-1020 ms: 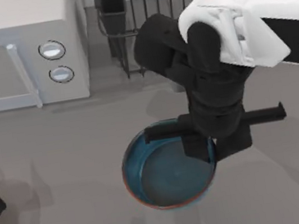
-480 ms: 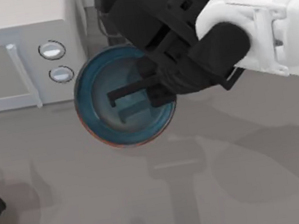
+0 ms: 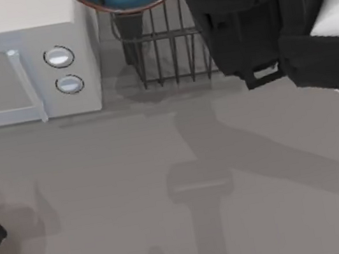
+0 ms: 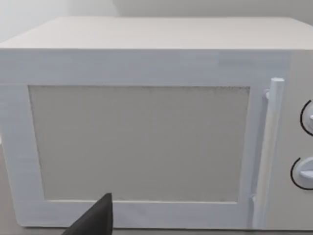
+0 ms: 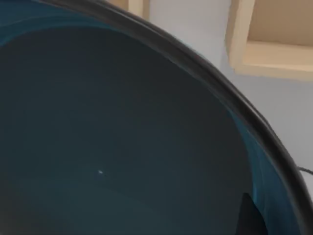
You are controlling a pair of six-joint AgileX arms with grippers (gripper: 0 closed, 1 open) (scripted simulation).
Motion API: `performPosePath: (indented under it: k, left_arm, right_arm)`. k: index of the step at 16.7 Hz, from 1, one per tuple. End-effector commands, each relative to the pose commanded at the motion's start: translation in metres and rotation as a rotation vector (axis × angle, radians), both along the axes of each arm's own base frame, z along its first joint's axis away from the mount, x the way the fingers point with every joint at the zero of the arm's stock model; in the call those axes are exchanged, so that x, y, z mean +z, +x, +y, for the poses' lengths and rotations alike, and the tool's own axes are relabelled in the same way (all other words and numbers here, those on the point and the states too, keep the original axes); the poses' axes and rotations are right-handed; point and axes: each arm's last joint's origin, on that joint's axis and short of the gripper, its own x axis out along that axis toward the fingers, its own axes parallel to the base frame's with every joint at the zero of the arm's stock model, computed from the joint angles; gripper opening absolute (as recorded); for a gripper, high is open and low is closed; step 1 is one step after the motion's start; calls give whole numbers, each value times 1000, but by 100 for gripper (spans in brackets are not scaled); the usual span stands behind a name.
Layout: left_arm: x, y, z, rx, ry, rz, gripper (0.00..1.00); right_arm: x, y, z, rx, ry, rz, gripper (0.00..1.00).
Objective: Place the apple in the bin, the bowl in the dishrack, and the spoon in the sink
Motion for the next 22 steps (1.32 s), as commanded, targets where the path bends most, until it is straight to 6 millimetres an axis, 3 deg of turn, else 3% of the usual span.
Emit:
performPosePath:
  k: [3, 5, 10, 12, 14, 17, 22]
  left_arm:
    - [0, 0, 0, 0, 0, 0, 100]
    - [0, 0, 0, 0, 0, 0, 100]
    - [0, 0, 0, 0, 0, 0, 100]
    - [0, 0, 0, 0, 0, 0, 100]
    - [0, 0, 0, 0, 0, 0, 100]
    - [0, 0, 0, 0, 0, 0, 100]
    - [0, 0, 0, 0, 0, 0, 100]
  right_arm:
    - [29, -16, -14, -83, 58, -116, 0]
    - [37, -20, -19, -104, 77, -141, 0]
    - [36, -18, -19, -108, 77, -140, 0]
    - [29, -7, -12, -105, 78, -140, 0]
    - [11, 16, -1, -103, 79, -139, 0]
    - [-35, 66, 13, -104, 78, -139, 0]
    - [-125, 150, -1, -104, 83, -149, 0]
